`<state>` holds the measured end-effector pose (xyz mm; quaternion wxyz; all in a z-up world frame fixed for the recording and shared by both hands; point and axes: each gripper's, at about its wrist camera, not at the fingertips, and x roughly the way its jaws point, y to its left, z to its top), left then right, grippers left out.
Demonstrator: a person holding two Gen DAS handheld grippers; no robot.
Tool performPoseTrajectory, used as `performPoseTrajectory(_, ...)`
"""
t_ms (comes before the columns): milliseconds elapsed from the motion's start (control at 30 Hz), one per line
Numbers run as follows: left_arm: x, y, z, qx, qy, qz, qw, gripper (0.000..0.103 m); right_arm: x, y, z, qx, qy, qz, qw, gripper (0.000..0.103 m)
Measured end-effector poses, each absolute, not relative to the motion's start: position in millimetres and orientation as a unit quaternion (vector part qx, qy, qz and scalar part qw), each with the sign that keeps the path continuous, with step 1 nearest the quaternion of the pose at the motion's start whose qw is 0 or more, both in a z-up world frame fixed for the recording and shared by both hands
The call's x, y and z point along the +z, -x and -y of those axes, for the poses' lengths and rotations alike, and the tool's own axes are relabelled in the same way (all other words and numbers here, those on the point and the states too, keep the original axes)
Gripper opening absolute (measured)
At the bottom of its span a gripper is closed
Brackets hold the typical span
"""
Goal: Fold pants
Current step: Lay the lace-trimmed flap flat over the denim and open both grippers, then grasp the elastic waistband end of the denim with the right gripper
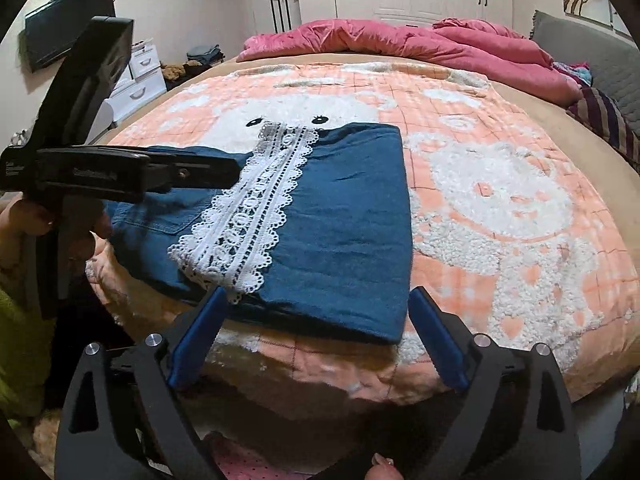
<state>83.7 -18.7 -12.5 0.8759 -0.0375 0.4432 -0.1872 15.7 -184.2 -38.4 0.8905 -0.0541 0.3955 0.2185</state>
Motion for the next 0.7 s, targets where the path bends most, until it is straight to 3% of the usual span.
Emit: performPoseTrajectory(700,0.9,-7.9,-98.6,-0.029,0.093,-0.425,0.900,0.093,-9.5,-10.6,138.7,0.261,0.080,-0.364,0.890,0.096)
